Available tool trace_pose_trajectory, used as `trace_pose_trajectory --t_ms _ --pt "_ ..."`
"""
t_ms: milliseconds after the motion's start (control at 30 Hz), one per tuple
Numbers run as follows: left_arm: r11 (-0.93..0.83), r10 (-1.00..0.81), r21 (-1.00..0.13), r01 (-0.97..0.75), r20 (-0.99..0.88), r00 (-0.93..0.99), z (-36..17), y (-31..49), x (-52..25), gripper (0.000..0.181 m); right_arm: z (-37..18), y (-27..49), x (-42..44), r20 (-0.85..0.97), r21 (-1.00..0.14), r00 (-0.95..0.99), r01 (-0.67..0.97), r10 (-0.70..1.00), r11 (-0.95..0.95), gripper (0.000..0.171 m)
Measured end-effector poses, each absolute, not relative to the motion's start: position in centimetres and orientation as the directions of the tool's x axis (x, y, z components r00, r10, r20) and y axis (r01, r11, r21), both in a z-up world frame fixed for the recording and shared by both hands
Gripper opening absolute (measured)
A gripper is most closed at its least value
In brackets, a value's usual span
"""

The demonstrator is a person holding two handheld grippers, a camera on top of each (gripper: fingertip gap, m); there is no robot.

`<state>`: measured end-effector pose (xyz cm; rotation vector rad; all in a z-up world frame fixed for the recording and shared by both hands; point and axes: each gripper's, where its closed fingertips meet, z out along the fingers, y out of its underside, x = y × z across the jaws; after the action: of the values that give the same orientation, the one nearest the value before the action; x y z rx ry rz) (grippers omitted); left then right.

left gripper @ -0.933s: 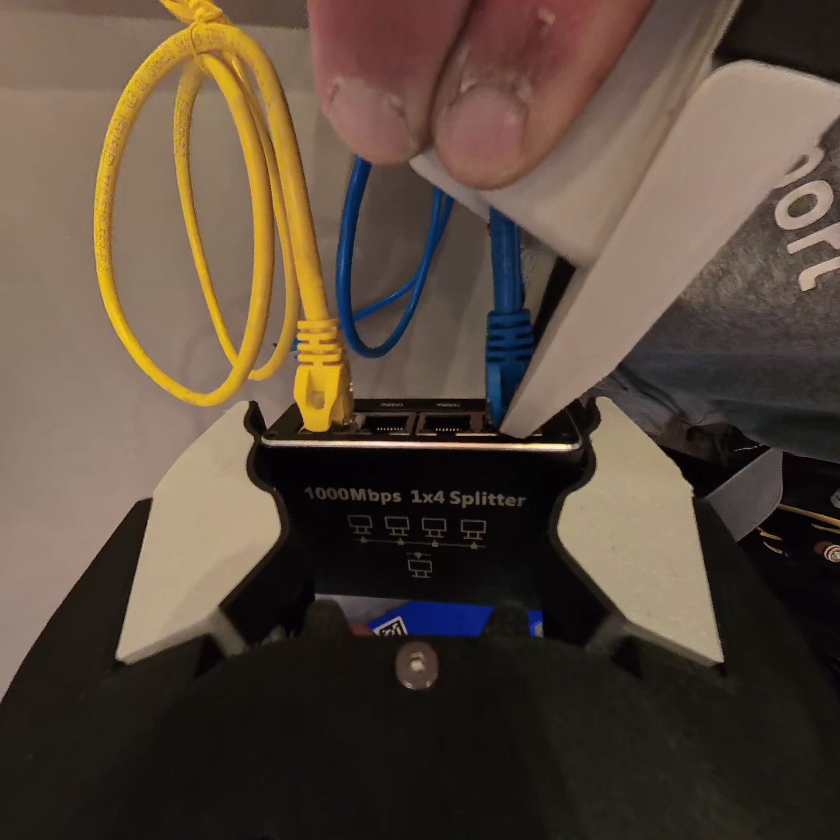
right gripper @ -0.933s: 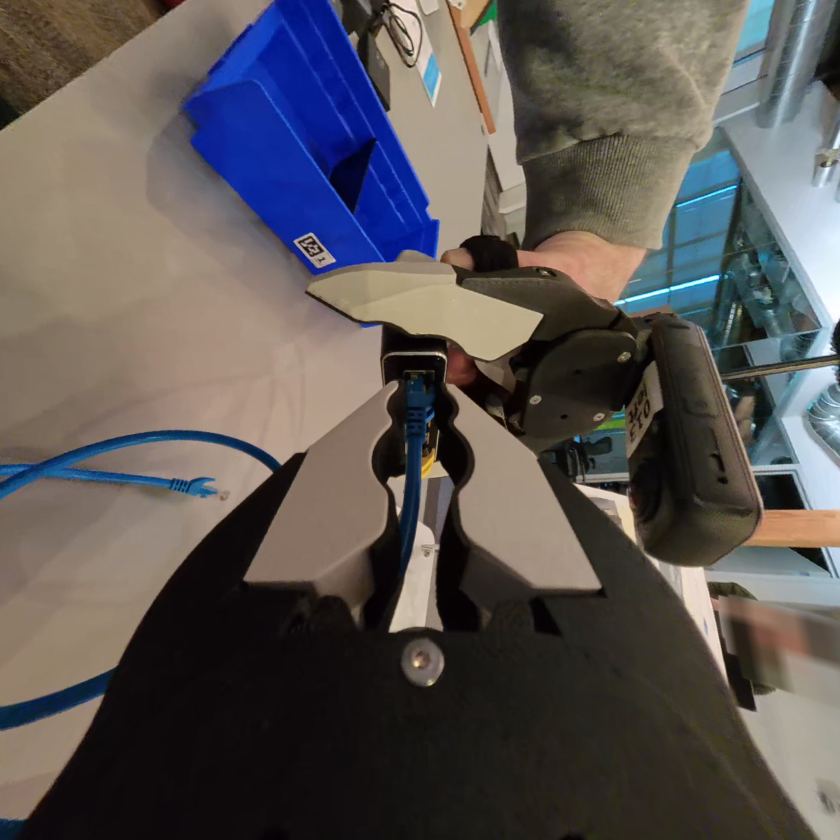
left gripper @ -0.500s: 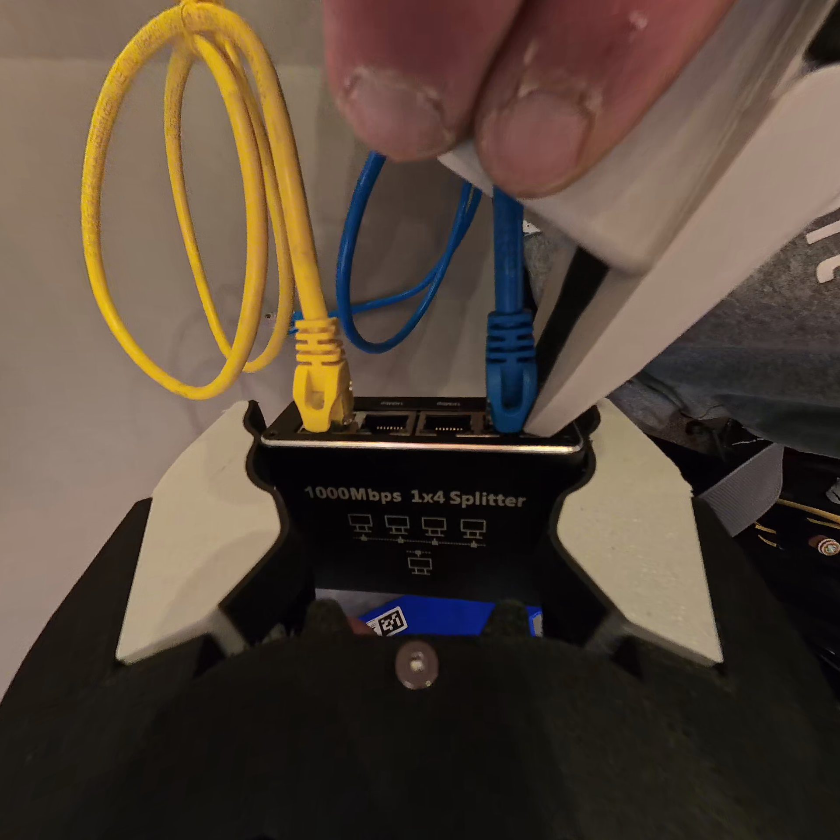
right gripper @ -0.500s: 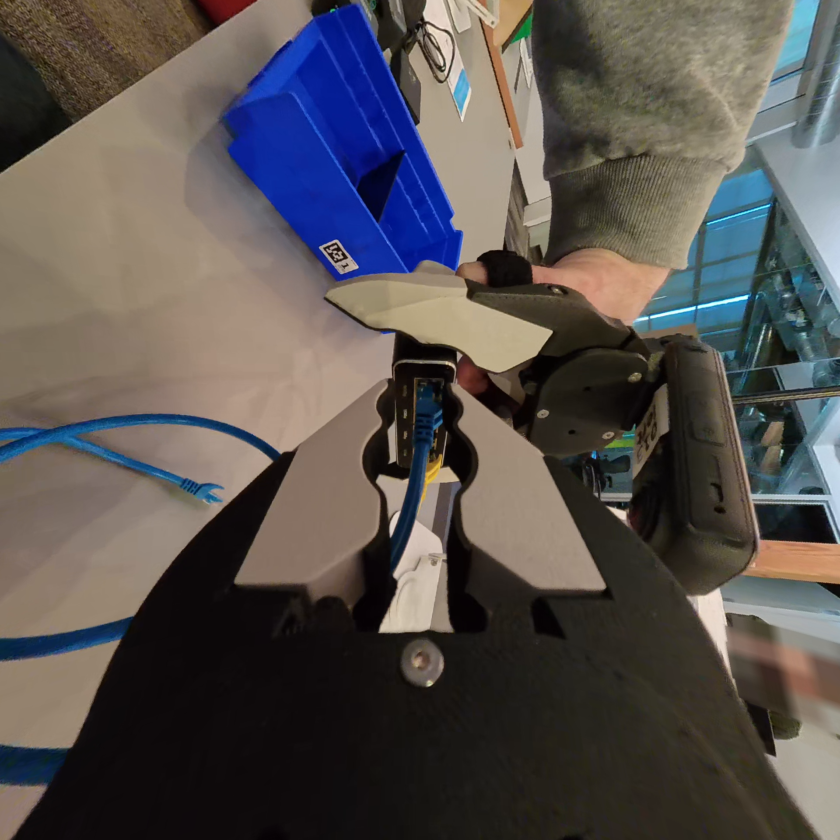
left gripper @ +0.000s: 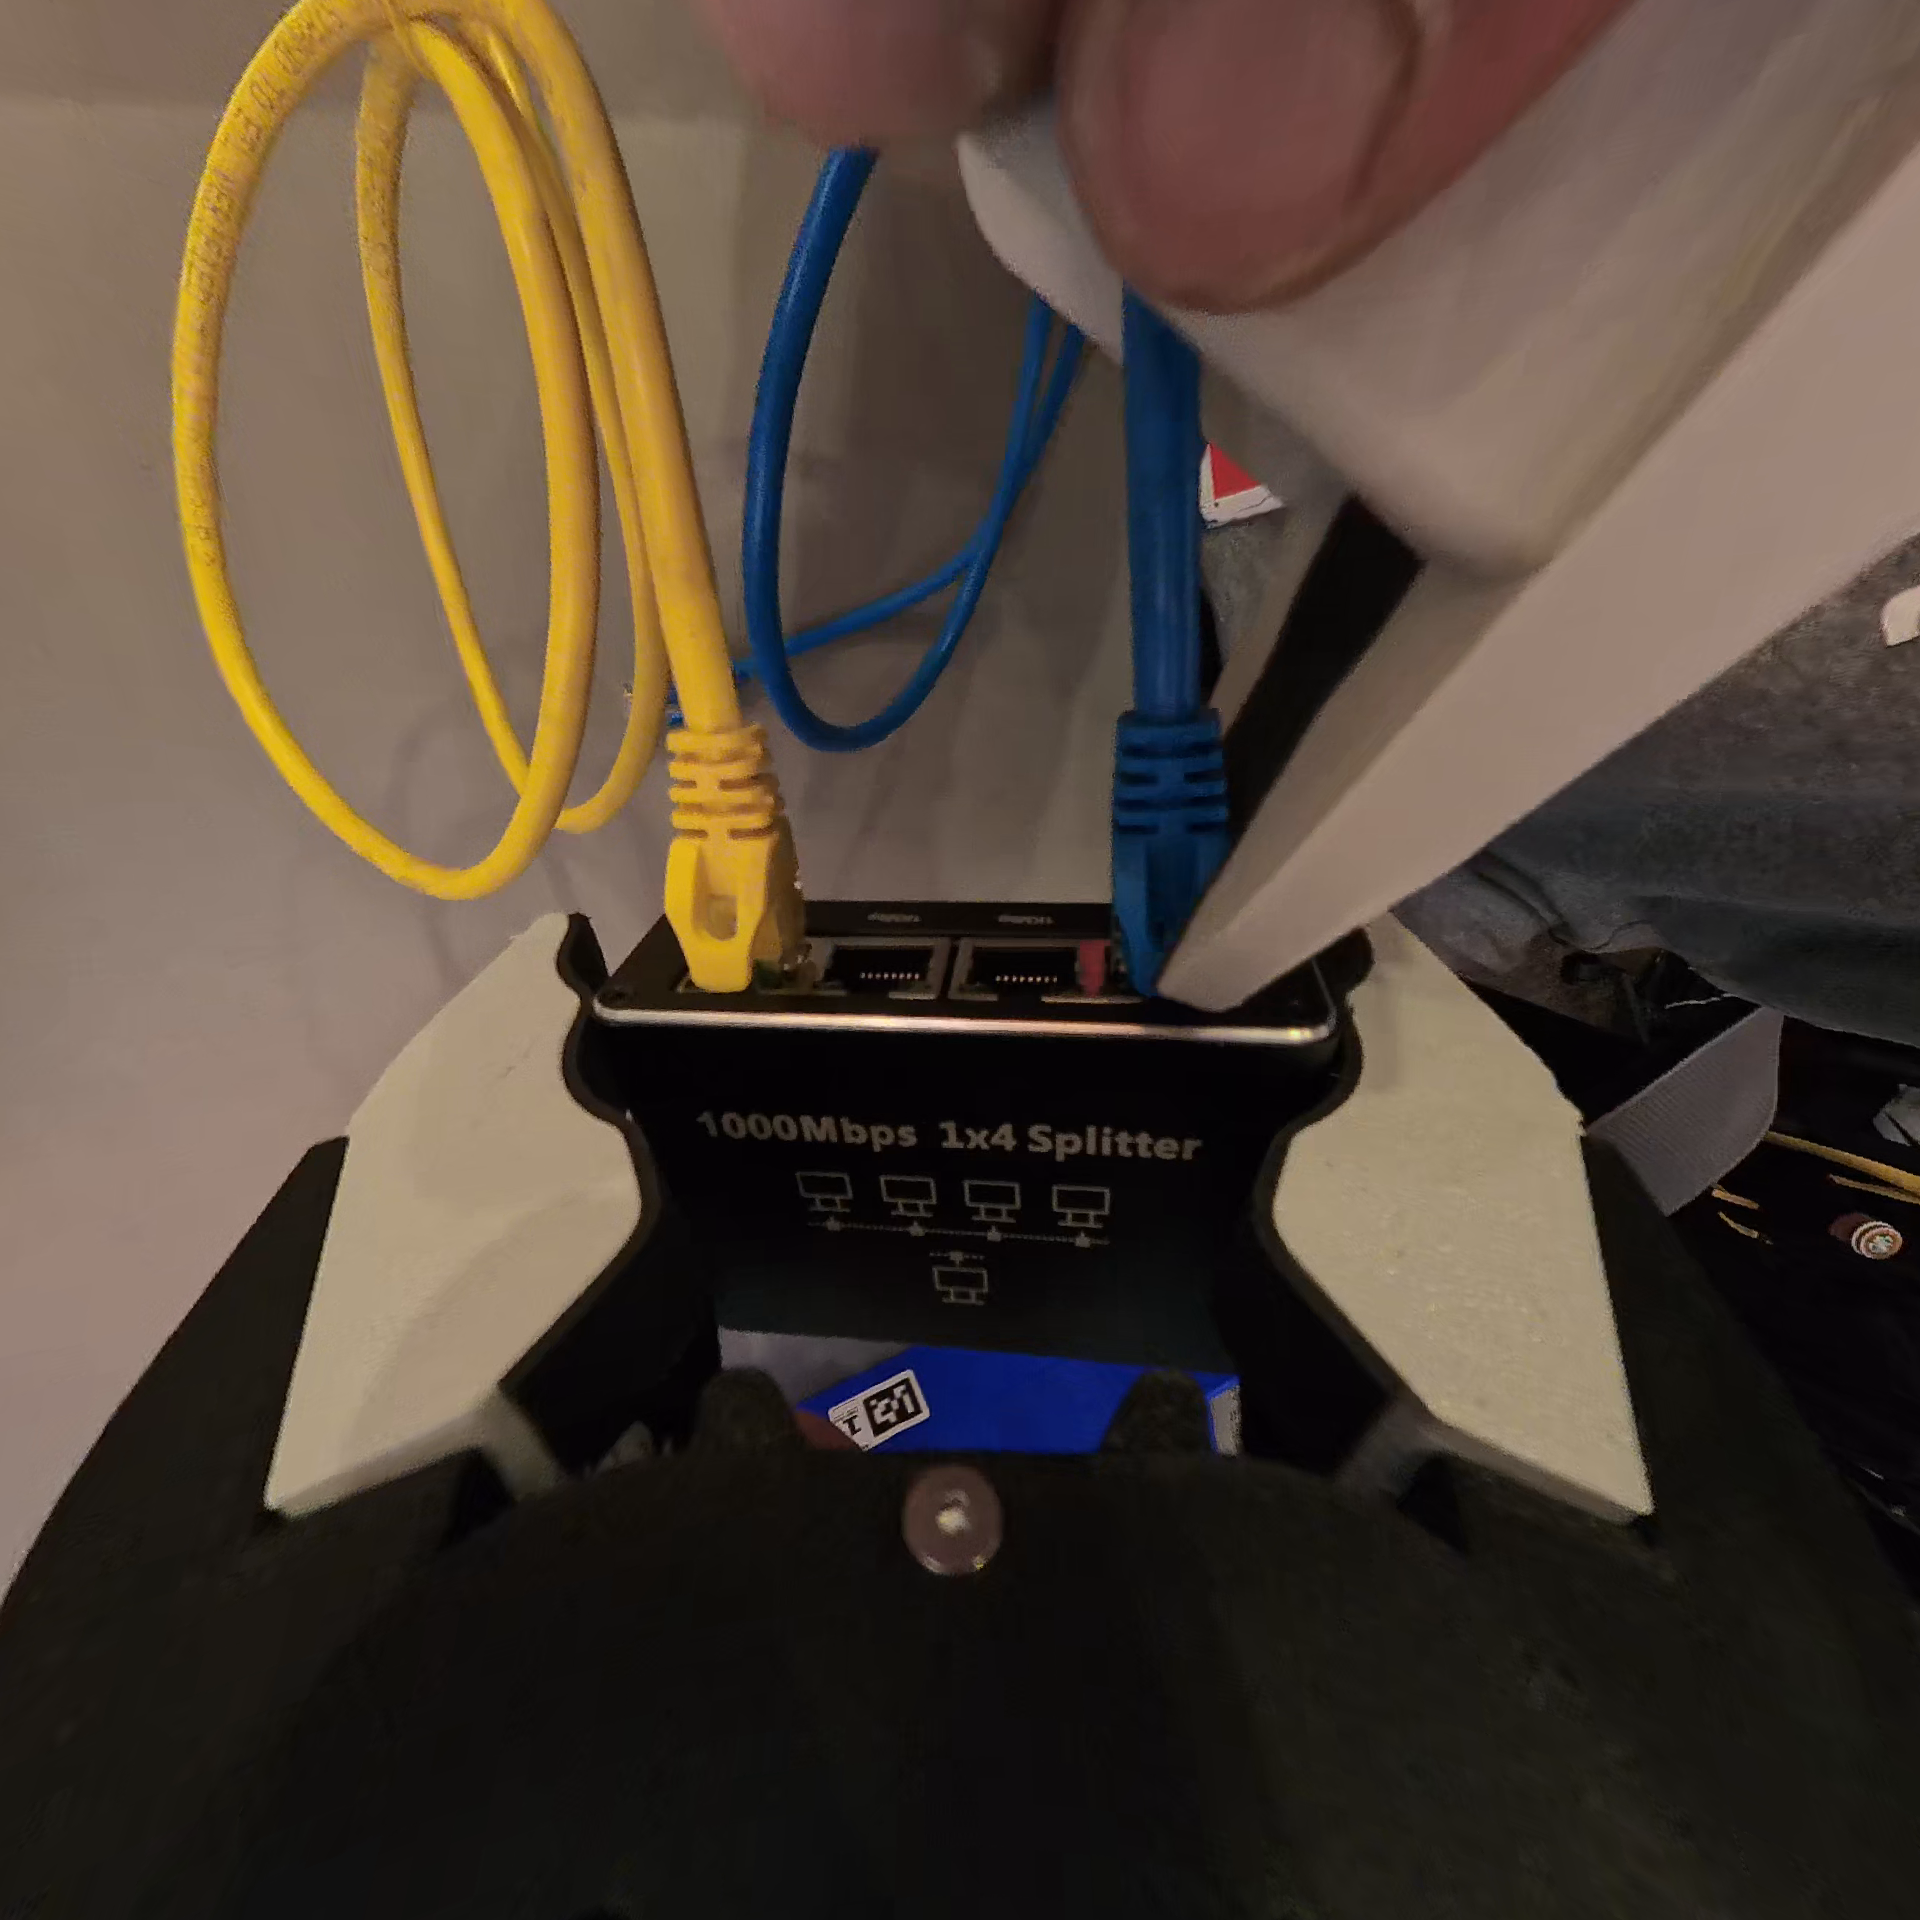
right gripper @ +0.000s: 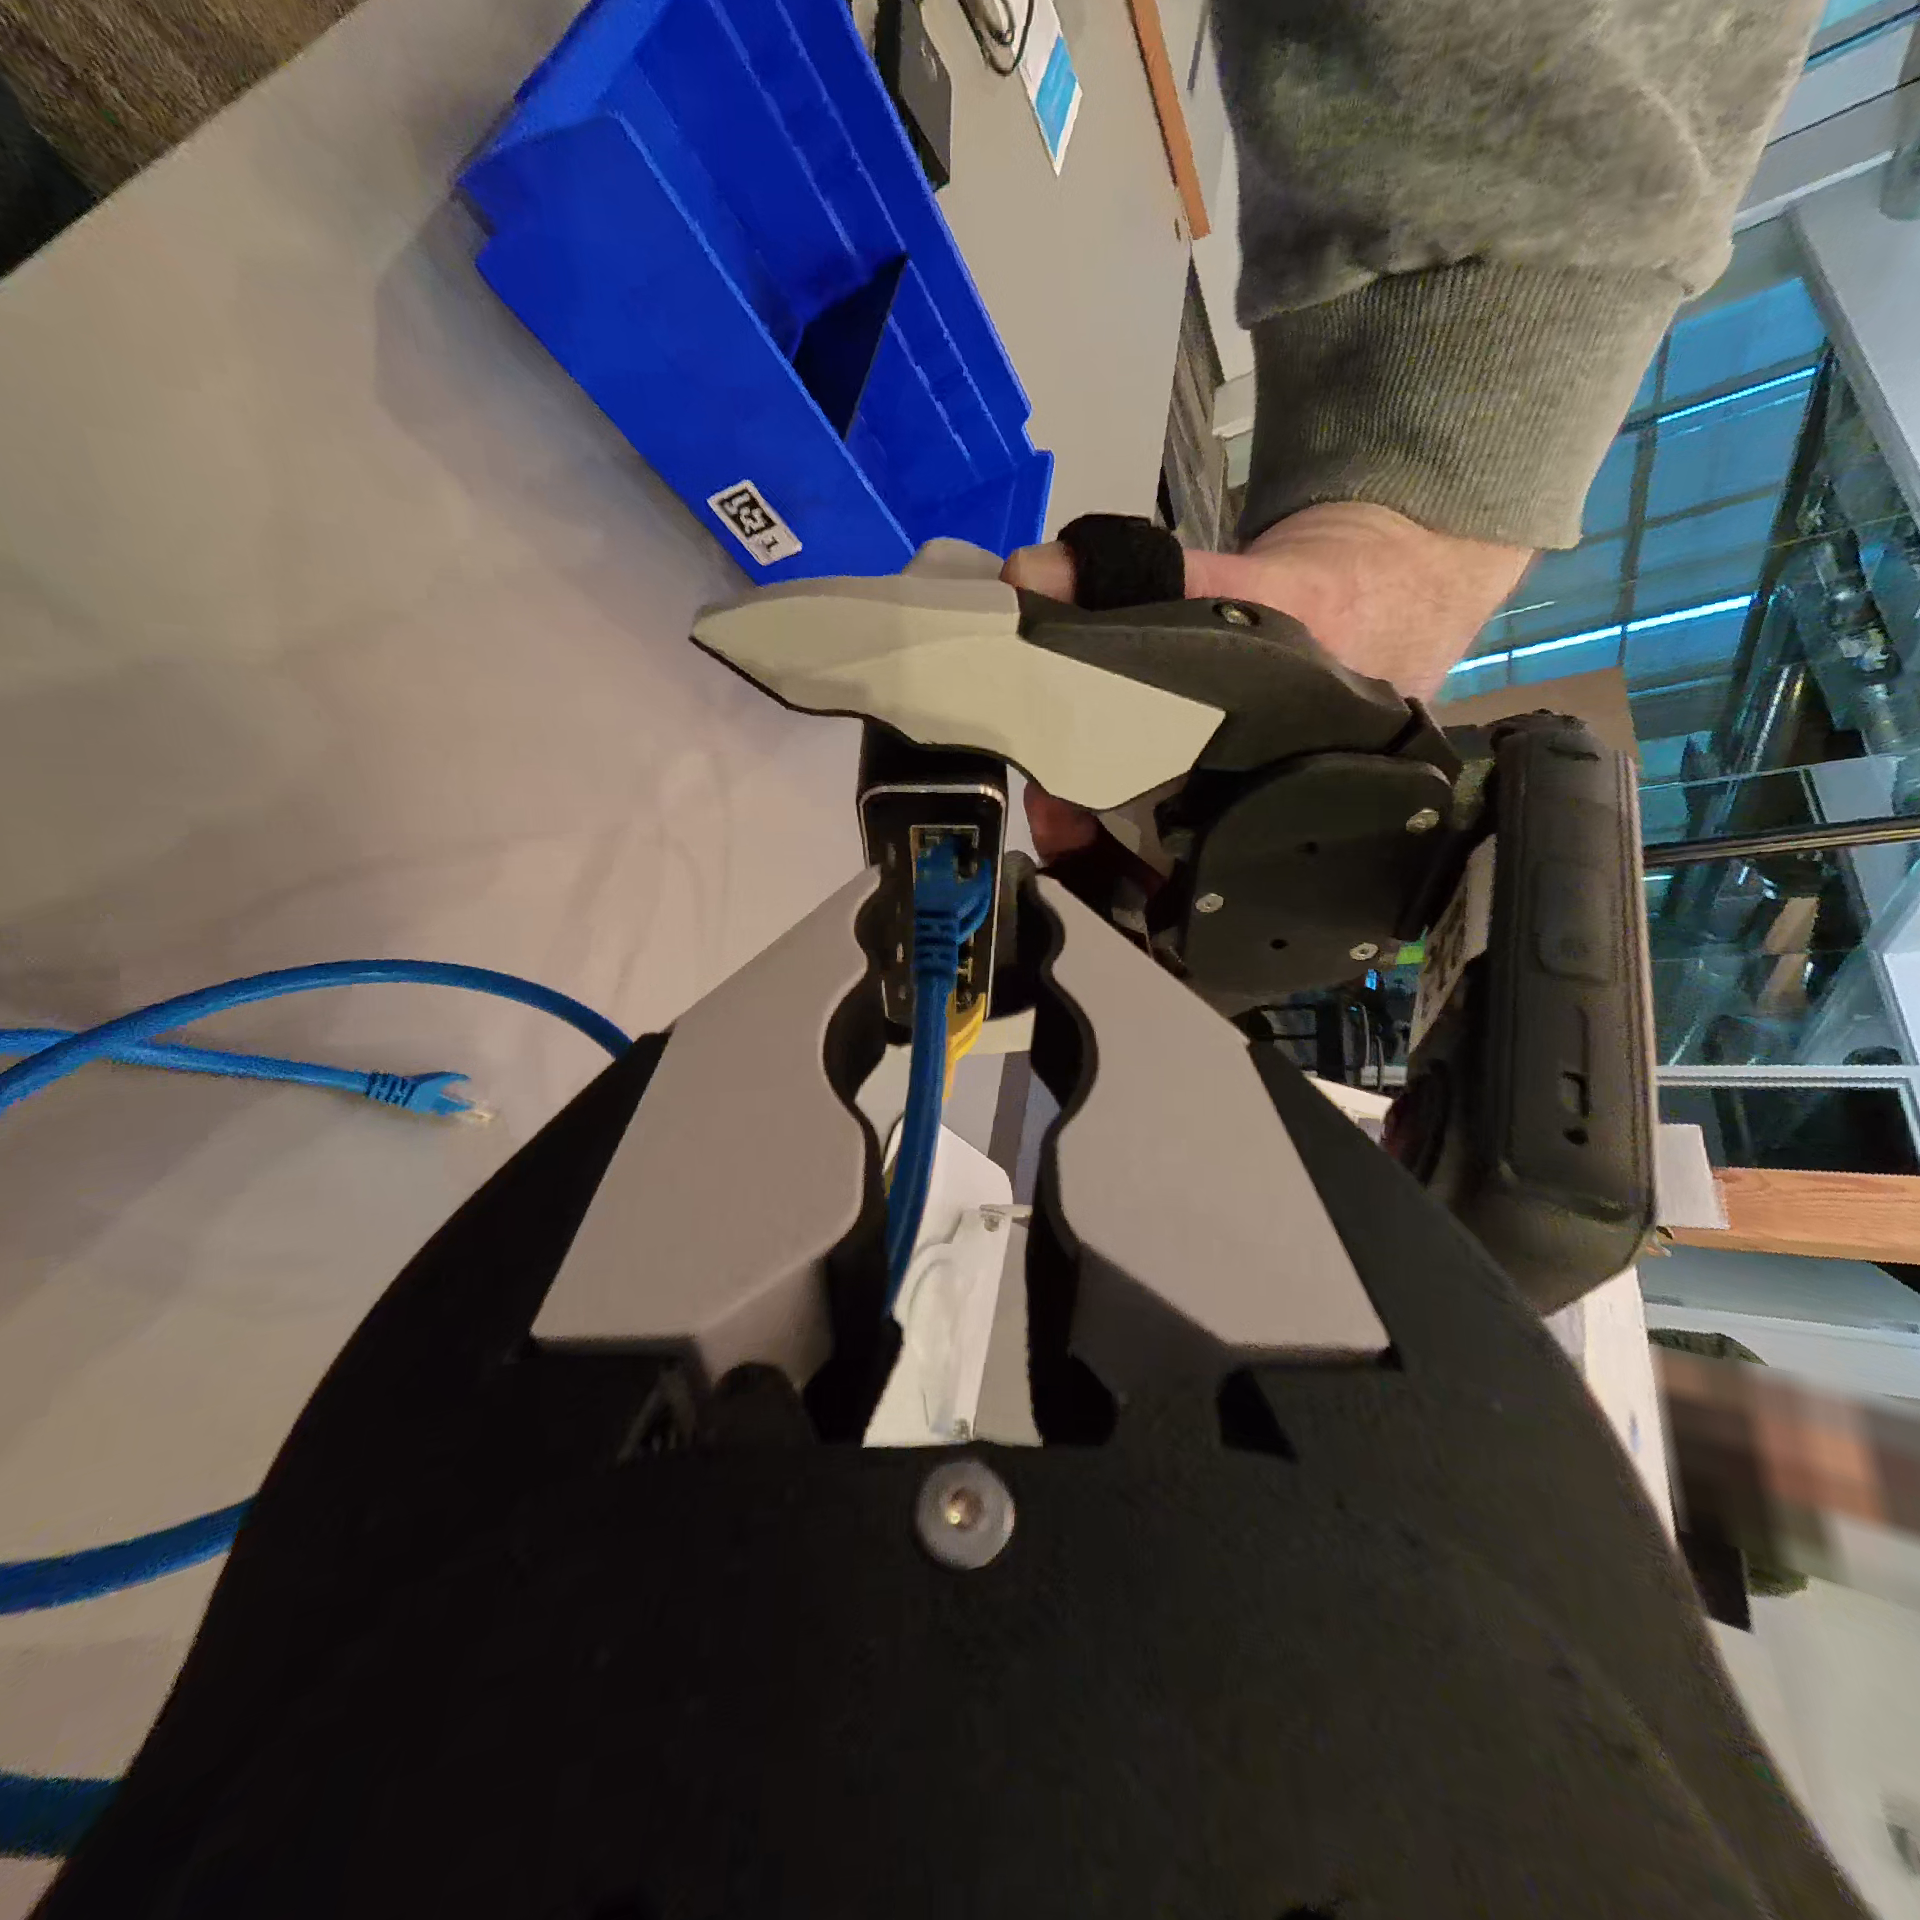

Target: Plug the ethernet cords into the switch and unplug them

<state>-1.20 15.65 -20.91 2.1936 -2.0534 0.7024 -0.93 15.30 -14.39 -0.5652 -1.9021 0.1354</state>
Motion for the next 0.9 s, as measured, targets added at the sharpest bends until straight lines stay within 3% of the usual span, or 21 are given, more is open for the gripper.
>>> trace_pose_trajectory --t_ms 167,900 --pt "-0.113 -0.933 -0.256 -0.96 0.36 0.013 -21.05 15.67 -1.26 0.127 -14.66 15.24 -0.99 0.857 -0.315 -0.31 0.319 0.412 0.894 0.011" --pt "-0.085 -0.943 -0.233 -0.969 0.333 0.002 -21.57 15.98 -1.68 0.127 -15.31 15.28 -1.15 0.864 -0.184 -0.4 0.315 0.306 0.931 0.009"
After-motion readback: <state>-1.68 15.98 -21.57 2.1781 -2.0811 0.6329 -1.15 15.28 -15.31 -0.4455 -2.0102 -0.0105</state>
